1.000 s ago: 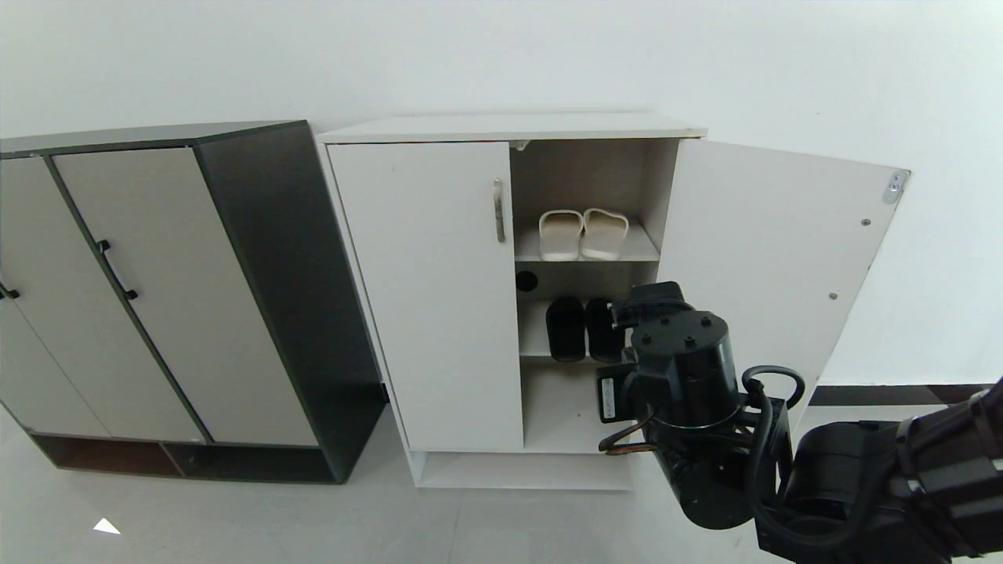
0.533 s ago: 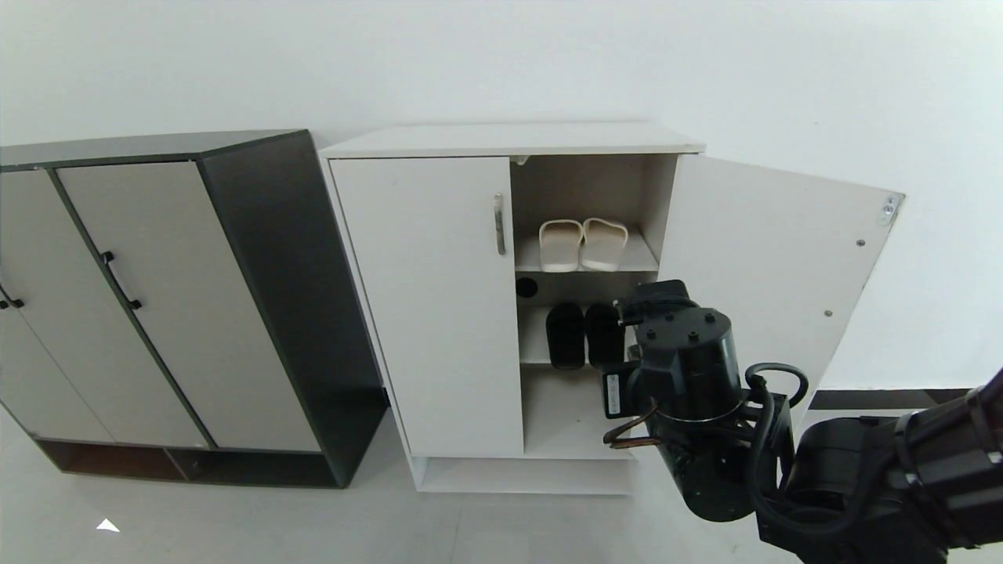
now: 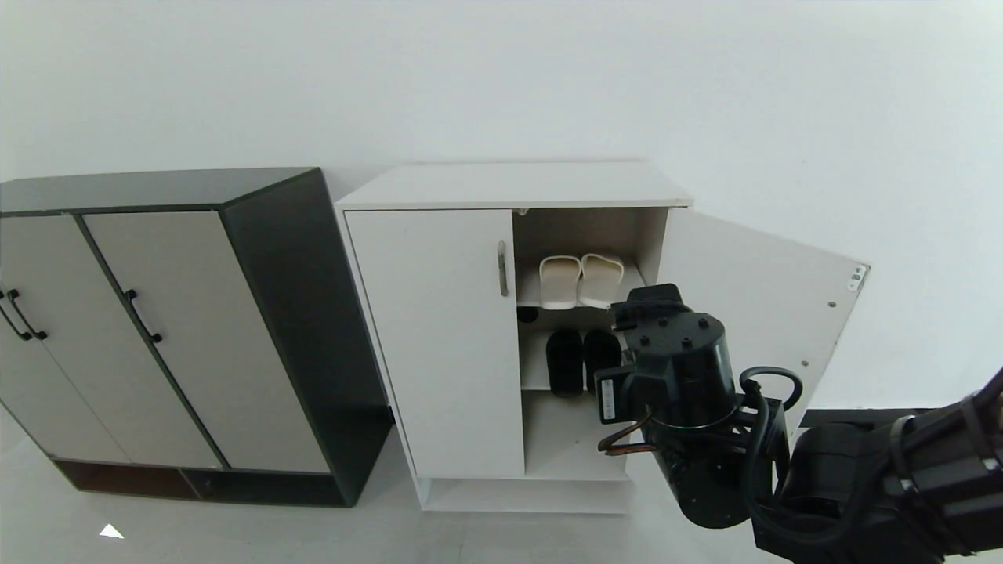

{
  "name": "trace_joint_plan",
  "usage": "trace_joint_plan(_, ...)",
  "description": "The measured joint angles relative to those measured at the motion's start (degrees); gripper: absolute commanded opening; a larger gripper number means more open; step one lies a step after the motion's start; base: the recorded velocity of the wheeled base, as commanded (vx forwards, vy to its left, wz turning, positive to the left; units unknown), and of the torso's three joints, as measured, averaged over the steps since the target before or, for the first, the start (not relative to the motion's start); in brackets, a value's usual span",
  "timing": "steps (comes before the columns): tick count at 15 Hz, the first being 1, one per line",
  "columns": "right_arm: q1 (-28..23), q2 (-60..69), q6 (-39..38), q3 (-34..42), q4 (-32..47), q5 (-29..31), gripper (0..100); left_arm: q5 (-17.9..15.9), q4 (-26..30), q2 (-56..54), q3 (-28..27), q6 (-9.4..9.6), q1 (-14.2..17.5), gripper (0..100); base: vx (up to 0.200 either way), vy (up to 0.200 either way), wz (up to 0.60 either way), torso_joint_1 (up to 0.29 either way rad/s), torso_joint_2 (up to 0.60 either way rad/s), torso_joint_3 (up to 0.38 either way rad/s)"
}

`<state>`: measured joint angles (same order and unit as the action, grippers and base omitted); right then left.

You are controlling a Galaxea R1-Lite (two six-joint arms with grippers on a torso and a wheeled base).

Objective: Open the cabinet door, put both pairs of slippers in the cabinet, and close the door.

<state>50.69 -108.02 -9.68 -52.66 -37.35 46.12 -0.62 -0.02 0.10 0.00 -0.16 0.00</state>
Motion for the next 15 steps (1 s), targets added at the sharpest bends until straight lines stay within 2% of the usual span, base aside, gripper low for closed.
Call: trace_joint_plan(15,0.00,-0.69,0.00,0.02,-0.52,-0.06,0,0.02,0.00,0.00,0.00,0.00,0.00,0,0.000,0.000,0.00,0.202,-0.51,-0.318)
